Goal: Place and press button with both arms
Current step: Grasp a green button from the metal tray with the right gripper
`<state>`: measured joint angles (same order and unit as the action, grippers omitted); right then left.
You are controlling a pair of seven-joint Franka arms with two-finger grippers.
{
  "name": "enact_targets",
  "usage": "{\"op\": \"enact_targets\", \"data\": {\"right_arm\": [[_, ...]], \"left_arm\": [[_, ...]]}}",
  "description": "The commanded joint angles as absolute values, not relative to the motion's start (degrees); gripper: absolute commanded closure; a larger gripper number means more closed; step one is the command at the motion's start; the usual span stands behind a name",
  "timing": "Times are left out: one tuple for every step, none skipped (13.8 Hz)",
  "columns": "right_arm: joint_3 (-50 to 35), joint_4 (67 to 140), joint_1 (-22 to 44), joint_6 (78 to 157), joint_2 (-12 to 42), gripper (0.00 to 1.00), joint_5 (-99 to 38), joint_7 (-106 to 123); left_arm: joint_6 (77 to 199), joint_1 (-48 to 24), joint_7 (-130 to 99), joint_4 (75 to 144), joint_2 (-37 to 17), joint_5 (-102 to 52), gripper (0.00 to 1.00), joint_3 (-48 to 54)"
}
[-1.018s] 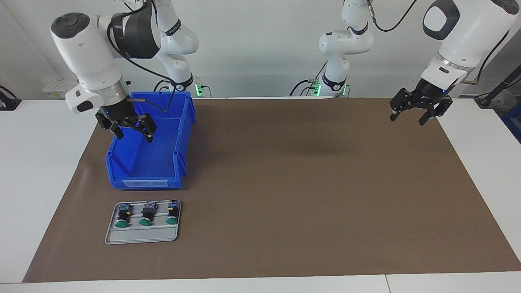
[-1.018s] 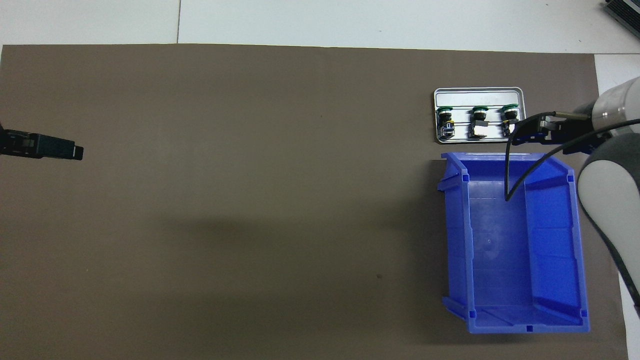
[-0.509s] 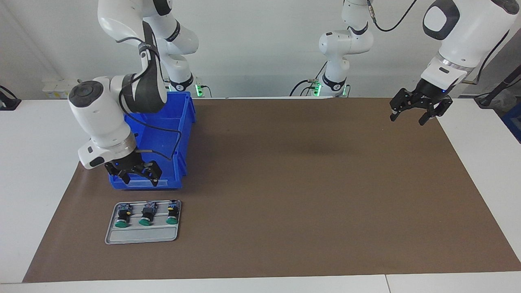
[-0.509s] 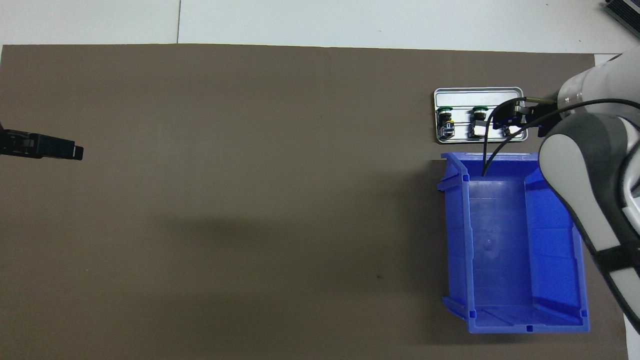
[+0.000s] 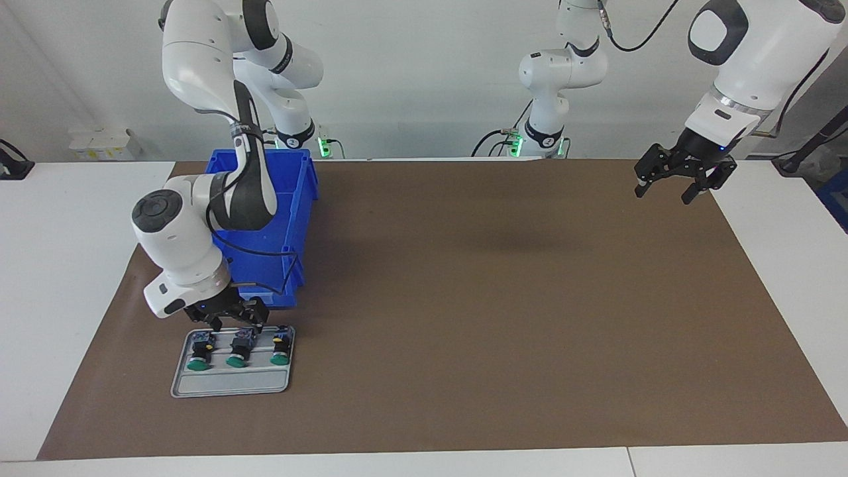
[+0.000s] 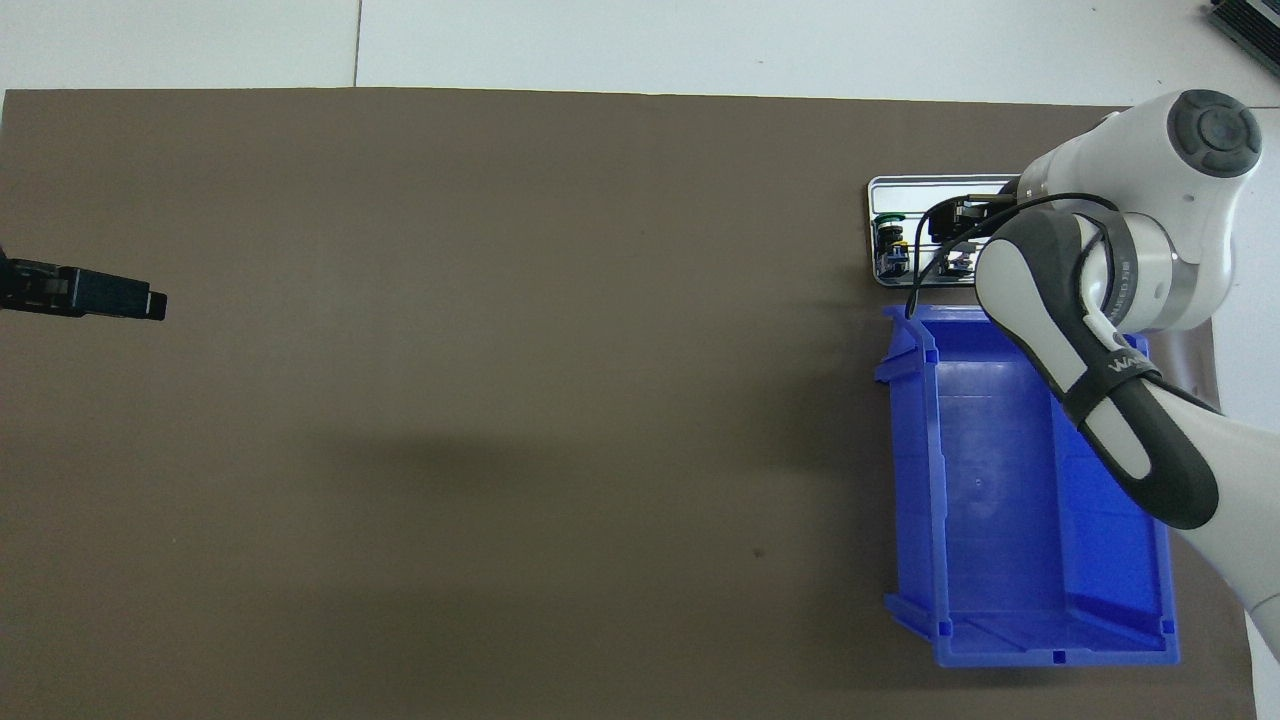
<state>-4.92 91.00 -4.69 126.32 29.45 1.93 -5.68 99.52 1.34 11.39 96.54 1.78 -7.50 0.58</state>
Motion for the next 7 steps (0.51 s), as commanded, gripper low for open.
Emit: {"op": "enact_targets", "data": {"right_arm": [[-5.27, 90.96, -5.27, 129.18, 31.46, 0.13, 2.72, -2.65], [-5.27, 91.58, -5.88, 130.59, 31.99, 0.13, 2.72, -1.77], [-5.27, 91.93, -6.15, 130.95, 32.25, 0.13, 2.72, -1.50], [-5.27, 92.19, -5.98, 131.04, 32.26, 0.13, 2.81, -1.41], [-5.27, 93.07, -6.06, 131.48, 32.26, 0.14, 2.81, -1.32], [-5.27, 93.86, -6.06, 132.44, 32.26, 0.16, 2.81, -1.32], [-5.27, 95.17, -6.06, 133.67, 32.17, 0.16, 2.81, -1.23]], "left_arm": [[100.37, 1.76, 11.95, 98.79, 3.52, -8.35, 0.00, 0.70], [100.37, 1.76, 11.95, 98.79, 3.60, -8.35, 0.00, 0.70], [100.37, 1.76, 11.95, 98.79, 3.60, -8.35, 0.00, 0.70], [100.37, 1.76, 11.95, 98.79, 3.60, -8.35, 0.00, 0.70], [100.37, 1.76, 11.95, 98.79, 3.60, -8.35, 0.00, 0.70], [100.37, 1.76, 11.95, 98.79, 3.52, -8.35, 0.00, 0.70], [100.37, 1.76, 11.95, 98.70, 3.60, -8.35, 0.00, 0.70]]}}
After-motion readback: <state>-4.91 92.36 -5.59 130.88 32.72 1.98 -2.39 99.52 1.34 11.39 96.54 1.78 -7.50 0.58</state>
